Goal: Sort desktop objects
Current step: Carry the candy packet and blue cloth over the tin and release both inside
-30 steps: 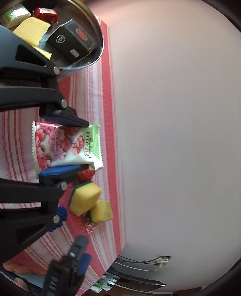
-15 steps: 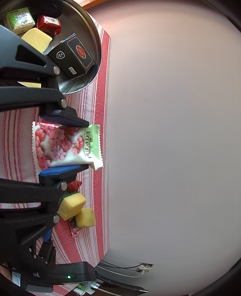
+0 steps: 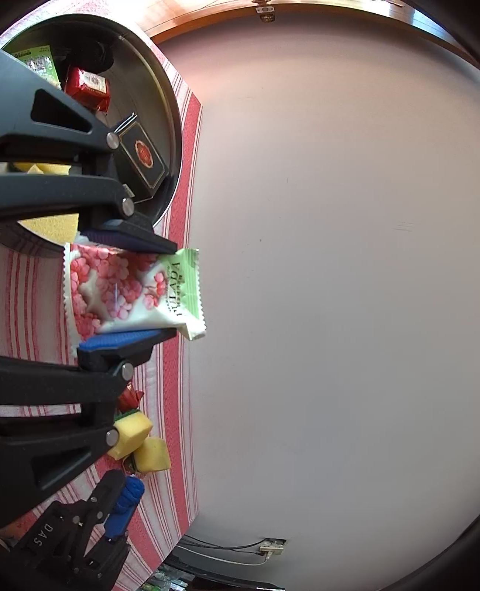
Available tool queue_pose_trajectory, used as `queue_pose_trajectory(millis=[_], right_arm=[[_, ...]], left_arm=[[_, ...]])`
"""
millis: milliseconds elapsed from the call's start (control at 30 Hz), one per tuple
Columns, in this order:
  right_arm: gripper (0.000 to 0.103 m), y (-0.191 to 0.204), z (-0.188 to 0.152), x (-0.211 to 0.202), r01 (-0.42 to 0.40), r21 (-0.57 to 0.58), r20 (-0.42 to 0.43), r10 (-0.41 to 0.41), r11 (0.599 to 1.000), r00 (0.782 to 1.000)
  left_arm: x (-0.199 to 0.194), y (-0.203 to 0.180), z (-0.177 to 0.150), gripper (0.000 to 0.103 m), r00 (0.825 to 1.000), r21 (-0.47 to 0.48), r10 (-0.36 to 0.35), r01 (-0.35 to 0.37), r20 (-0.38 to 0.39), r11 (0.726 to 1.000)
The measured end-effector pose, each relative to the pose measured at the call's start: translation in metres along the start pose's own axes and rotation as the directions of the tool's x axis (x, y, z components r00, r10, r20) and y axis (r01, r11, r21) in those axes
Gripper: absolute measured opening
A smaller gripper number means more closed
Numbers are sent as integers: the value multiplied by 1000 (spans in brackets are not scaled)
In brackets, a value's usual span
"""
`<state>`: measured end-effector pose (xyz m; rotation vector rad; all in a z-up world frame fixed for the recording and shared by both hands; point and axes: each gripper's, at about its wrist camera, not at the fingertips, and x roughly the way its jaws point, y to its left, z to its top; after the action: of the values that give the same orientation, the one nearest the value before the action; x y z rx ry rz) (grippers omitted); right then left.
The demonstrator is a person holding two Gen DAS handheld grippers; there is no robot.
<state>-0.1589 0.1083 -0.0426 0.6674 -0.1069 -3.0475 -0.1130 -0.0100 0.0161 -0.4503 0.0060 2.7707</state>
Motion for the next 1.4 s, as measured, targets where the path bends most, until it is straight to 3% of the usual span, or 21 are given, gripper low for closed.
queue_pose_trajectory(millis=[333,533,833,1133,1400], right_arm=[[39,48,5,-8,-25,-140,51,32,990,998],[39,89,21,-2,-88,-149,73,100,985,992],[40,143,48,21,-167,-87,102,175,982,979],[40,177,36,43,-171,-110,115,183,979,976],[39,186,26,52,-142,-176,127,166,974,978]], left_arm=[[-4,22,2,37,987,-11,149,-149,54,989],[-8,51,3,37,982,-89,185,-182,29,979],[-13,101,1,37,939,-190,345,-340,-6,921],[-6,155,-14,37,899,-301,422,-438,-120,847],[-2,154,-18,37,875,-277,457,-484,-159,830]])
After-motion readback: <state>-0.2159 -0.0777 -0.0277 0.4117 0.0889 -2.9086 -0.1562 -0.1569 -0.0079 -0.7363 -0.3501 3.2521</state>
